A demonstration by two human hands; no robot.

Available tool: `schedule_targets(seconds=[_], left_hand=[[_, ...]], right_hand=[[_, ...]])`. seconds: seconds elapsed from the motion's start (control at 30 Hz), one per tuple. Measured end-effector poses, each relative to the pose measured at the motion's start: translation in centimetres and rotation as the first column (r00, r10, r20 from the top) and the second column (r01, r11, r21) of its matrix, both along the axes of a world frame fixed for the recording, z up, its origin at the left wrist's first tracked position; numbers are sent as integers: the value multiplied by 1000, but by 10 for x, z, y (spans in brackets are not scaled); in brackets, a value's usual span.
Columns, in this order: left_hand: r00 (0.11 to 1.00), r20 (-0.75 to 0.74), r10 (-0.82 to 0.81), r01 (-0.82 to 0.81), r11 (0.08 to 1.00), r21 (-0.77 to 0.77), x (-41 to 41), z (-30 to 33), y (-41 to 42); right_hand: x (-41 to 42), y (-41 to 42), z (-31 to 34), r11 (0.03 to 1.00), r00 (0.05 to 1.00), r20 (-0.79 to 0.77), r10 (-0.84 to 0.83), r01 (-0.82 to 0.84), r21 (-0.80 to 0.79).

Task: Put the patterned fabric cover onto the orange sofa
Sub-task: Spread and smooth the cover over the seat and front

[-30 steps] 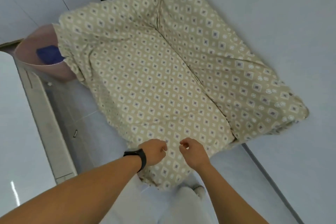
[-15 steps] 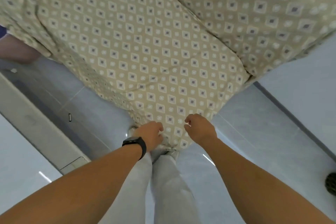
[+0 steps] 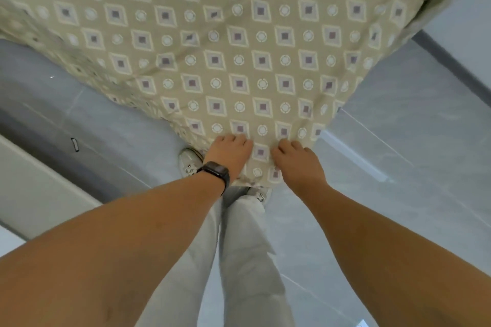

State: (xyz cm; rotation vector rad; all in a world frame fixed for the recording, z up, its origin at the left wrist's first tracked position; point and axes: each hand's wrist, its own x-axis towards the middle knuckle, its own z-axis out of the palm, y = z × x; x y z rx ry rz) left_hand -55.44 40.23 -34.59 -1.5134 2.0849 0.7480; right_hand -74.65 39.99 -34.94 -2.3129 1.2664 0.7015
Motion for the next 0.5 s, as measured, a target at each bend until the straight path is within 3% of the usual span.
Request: schedule_targets(seconds=[0.1,0.2,0.3,0.5], left_hand=[[991,9,-131,130,990,58,6,0,-3],[956,-75,-284,294,932,214,-3,9,-9],[915,-83,-396,404,891,208,-17,15,-8],[991,-93,-100,122,957,264,-28,29,-11]], right_hand=[[-4,-6,4,999,999,12,44,-45,11],[-19,-4,9,994,999,-16,32,-30,104],[-33,-4,14,984,996,-86,13,3,179],[-19,-9,38,974,994,3,-112,109,197]])
